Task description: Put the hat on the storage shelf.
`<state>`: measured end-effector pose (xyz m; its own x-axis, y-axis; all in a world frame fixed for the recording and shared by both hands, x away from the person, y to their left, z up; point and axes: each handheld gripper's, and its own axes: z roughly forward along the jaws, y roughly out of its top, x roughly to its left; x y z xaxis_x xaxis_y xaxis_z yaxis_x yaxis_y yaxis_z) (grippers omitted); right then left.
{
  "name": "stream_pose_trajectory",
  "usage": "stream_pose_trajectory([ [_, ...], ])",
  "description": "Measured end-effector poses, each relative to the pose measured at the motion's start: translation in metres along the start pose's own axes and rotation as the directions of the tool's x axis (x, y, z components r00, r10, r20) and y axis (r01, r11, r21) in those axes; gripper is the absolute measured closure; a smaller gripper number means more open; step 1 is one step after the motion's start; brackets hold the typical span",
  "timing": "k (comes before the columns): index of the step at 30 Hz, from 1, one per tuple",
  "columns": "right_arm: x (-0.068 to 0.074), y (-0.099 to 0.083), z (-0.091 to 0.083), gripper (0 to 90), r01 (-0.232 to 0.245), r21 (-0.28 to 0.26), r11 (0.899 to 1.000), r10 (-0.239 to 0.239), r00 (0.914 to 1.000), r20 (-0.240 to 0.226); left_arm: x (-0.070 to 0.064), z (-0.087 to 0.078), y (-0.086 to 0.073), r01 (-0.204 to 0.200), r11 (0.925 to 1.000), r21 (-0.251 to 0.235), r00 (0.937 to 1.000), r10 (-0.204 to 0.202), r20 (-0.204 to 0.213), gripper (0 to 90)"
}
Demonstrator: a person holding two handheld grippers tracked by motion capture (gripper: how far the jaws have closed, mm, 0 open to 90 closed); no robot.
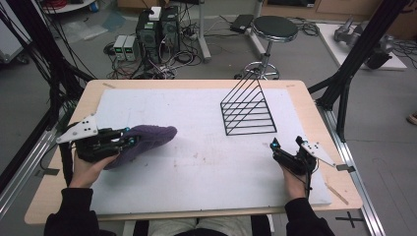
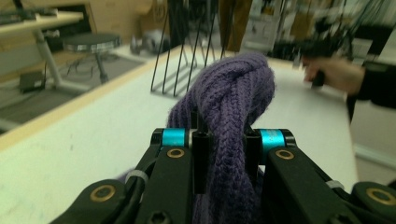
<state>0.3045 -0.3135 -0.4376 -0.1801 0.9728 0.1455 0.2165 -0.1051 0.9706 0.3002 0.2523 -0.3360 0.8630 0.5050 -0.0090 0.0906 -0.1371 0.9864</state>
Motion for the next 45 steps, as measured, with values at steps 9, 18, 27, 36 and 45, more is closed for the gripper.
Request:
stream_pose_trajectory([
  [9,0.0,0.0,0.0,7.6,-0.002,-0.009,1.0,0.002,1.0,-0.007,-0.003,0.005,0.026,-0.014,0.9783,-0.207,0.9996,0.019,0.02,80.5],
  [18,0.01,0.004,-0.003,7.5,0.031,-0.08,0.996,-0.04,0.9926,-0.114,-0.008,0.029,0.057,-0.008,0.9553,-0.295,0.9973,0.029,0.067,80.5],
  [27,0.034,0.018,-0.003,7.5,0.072,-0.155,0.985,-0.125,0.925,-0.359,-0.007,0.05,0.079,0.023,0.9397,-0.341,0.9919,0.021,0.125,80.5],
  [36,0.062,0.031,0.004,7.5,0.11,-0.159,0.981,-0.179,0.8307,-0.527,-0.009,0.063,0.097,0.043,0.9332,-0.357,0.9822,0.026,0.186,80.5],
  [45,0.105,0.06,0.033,7.5,0.208,-0.181,0.961,-0.275,0.6799,-0.68,-0.013,0.074,0.109,0.054,0.9394,-0.339,0.9694,0.032,0.243,80.4],
])
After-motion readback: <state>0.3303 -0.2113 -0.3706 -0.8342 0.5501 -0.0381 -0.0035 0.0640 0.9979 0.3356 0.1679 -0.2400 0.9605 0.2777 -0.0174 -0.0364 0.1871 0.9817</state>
